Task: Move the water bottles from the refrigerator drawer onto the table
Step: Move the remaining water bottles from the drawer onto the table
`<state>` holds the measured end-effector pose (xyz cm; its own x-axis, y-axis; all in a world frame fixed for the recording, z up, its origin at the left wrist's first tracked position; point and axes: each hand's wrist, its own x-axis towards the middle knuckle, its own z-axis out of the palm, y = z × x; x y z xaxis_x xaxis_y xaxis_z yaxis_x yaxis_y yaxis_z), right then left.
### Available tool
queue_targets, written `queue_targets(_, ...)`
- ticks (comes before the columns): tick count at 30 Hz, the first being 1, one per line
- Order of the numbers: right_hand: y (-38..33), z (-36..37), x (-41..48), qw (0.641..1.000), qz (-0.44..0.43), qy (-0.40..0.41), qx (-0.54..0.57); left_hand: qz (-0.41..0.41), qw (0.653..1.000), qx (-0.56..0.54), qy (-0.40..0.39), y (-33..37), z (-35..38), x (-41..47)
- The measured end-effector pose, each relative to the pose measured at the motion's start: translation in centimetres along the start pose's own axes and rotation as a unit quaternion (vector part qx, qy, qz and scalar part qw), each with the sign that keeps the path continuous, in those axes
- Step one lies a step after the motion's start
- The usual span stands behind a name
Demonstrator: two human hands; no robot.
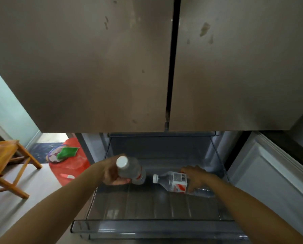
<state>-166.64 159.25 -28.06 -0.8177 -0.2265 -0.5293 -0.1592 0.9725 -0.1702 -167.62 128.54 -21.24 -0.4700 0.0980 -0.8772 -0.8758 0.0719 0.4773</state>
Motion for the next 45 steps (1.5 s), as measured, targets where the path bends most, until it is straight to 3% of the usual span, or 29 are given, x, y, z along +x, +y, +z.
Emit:
queue_targets(4, 0.0, 0.1, 0.1, 1.000, 0.001, -0.001, -0.004, 0.017, 0.999, 0.033, -0.032, 0.7, 1.4, 1.1)
queue_targets(7, -0.1, 0.8, 0.5, 0.999, 0.001, -0.008, -0.038, 0.048, 0.997, 0.053, 0.001, 0.7, 3.1, 0.6)
queue_targets(9, -0.7, 1.5, 0.8, 0.999, -0.008, -0.004, -0.051, 0.100, 0.993, 0.048, 0.032, 0.4, 4.1, 0.3)
queue_targets(11, -1.6, 1.8, 1.2, 0.998, -0.023, 0.017, -0.049, 0.207, 0.975, 0.054, 0.063, 0.2, 4.4, 0.6)
queue_targets(13, -2.1, 1.8, 1.5, 0.998, -0.033, 0.025, -0.054, 0.331, 0.937, 0.103, 0.034, -0.6, 3.6, 1.7)
queue_targets(15, -2.1, 1.8, 1.8, 0.998, -0.031, 0.029, -0.039, 0.407, 0.872, 0.272, -0.005, -1.4, 3.4, 2.9)
queue_targets(18, -1.9, 1.3, 1.8, 0.998, -0.032, 0.032, -0.039, 0.422, 0.784, 0.445, 0.098, -1.7, 5.3, 4.6)
queue_targets(22, -1.8, 1.5, 1.5, 0.999, -0.017, 0.018, -0.032, 0.458, 0.746, 0.475, 0.091, -1.9, 8.8, 6.8)
queue_targets(25, -1.4, 1.9, 1.5, 0.999, -0.037, 0.037, -0.001, 0.465, 0.771, 0.427, 0.087, -1.9, 7.9, 6.6)
queue_targets(28, -1.2, 1.4, 1.0, 0.996, -0.055, 0.060, 0.028, 0.487, 0.772, 0.401, 0.081, -1.3, 6.5, 5.1)
queue_targets(34, -0.2, -0.2, -1.5, 0.968, -0.097, 0.138, 0.186, 0.504, 0.818, 0.274, 0.039, -3.2, 3.8, 1.5)
queue_targets(40, -1.1, -1.0, -6.7, 0.932, -0.131, 0.223, 0.253, 0.546, 0.816, 0.187, 0.034, -4.8, 2.5, -2.5)
queue_targets(42, -1.5, -1.7, -9.1, 0.910, -0.133, 0.244, 0.307, 0.555, 0.819, 0.141, 0.042, -5.2, 2.4, -3.4)
queue_targets(45, -2.5, -3.4, -13.0, 0.841, -0.124, 0.295, 0.437, 0.568, 0.820, 0.059, 0.034, -5.2, 2.9, -4.9)
